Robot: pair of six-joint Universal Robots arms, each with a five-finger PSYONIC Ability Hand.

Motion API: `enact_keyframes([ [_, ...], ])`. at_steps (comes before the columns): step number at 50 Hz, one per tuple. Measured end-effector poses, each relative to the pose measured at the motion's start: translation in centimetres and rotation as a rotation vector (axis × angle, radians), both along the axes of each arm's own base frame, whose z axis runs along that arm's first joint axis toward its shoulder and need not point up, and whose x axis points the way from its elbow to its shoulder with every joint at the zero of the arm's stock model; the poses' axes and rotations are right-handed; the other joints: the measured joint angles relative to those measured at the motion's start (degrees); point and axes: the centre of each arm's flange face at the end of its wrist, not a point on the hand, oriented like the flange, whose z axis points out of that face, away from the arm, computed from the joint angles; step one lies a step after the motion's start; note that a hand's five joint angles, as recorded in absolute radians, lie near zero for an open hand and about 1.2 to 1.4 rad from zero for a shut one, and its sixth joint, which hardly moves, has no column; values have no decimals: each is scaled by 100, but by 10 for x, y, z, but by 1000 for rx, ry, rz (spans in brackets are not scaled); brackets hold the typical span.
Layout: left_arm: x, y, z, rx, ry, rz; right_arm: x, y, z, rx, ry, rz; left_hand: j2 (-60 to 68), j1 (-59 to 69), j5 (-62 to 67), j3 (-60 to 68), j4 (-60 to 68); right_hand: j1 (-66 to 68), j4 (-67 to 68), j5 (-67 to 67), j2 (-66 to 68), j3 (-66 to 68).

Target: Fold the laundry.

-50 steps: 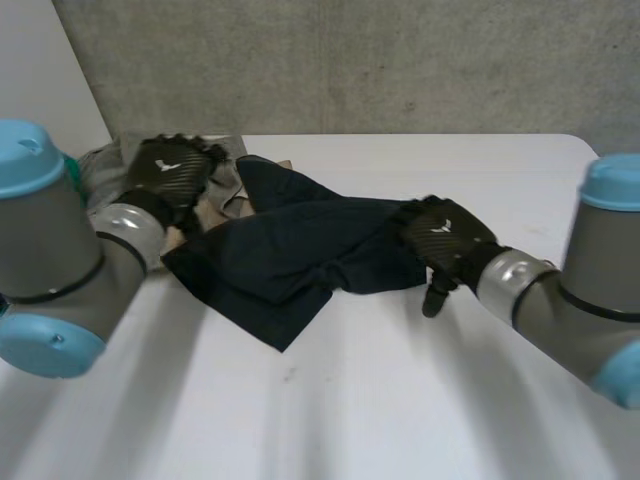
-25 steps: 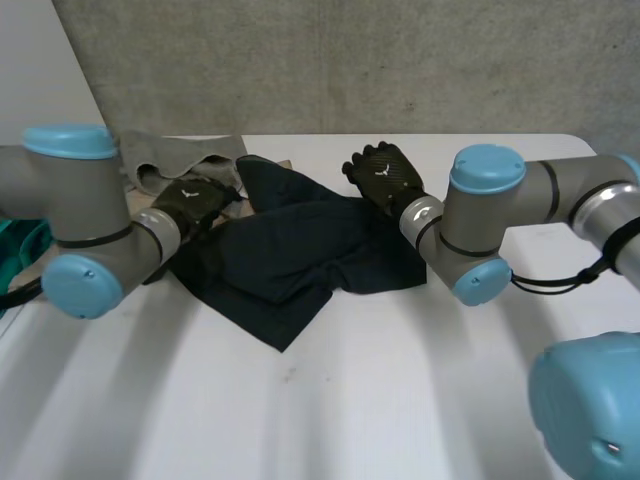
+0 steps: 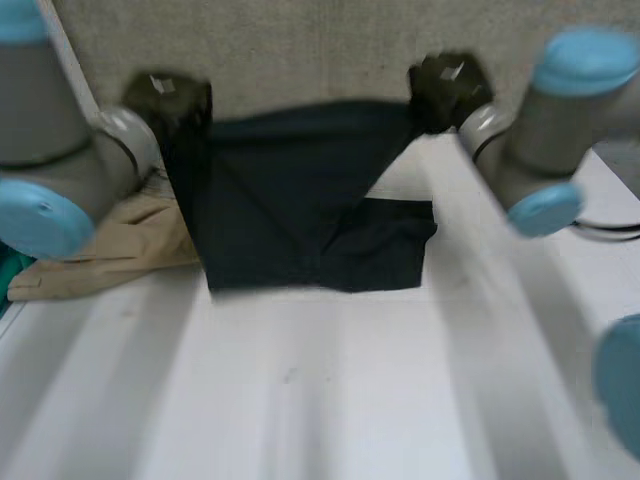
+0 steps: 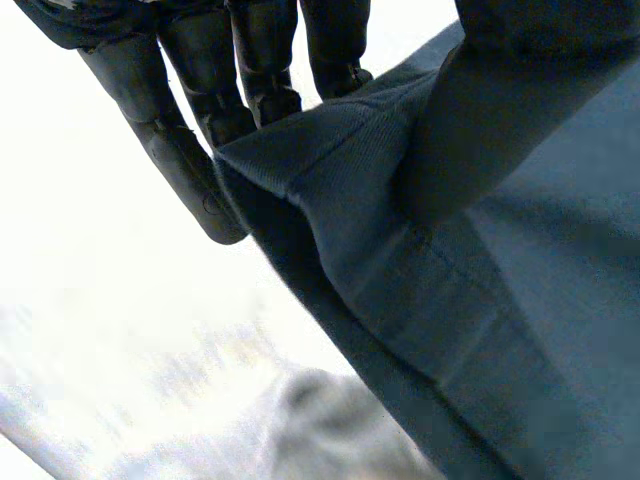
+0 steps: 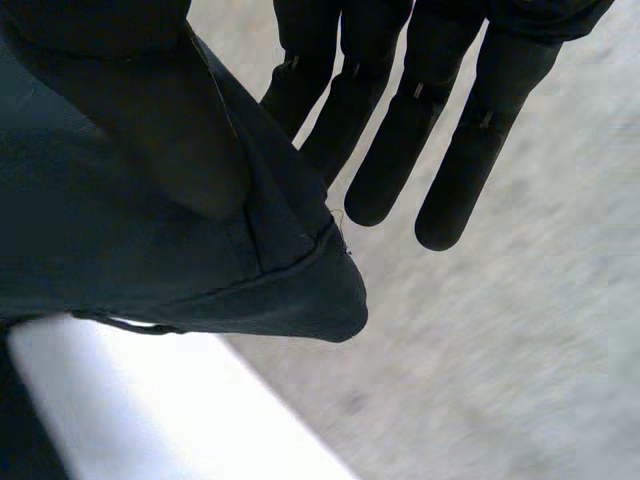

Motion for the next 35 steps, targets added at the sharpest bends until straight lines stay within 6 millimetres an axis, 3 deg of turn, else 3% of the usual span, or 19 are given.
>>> enact_keyframes([
  [3, 6, 20, 43, -100, 56, -3, -17, 18, 44, -45, -29, 5, 0, 0, 0, 0, 0, 0, 1, 35, 13, 2],
  [4, 7, 24, 51, -119, 67, -4, -19, 20, 49, -51, -31, 6, 0, 0, 0, 0, 0, 0, 1, 66, 28, 3],
  [5, 12, 40, 78, -183, 108, -9, -33, 37, 80, -95, -48, 10, 0, 0, 0, 0, 1, 0, 1, 128, 39, 18],
  [11, 30, 96, 150, -361, 225, -42, -67, 90, 153, -211, -76, 21, 16, 0, 0, 19, 2, 0, 18, 218, 40, 27],
  [19, 51, 154, 199, -497, 293, -77, -96, 134, 203, -286, -121, 23, 18, 0, 0, 19, 3, 0, 20, 232, 40, 27],
  [23, 55, 163, 207, -517, 299, -84, -107, 136, 211, -284, -157, 9, 18, 0, -1, 19, 4, 0, 20, 232, 40, 27],
  [28, 51, 151, 202, -500, 290, -79, -108, 127, 204, -234, -175, 2, 18, 0, 0, 19, 5, 0, 20, 232, 40, 27],
  [35, 28, 83, 169, -432, 255, -58, -98, 98, 159, -78, -158, -32, 18, 0, 0, 22, 5, 0, 20, 233, 40, 27],
])
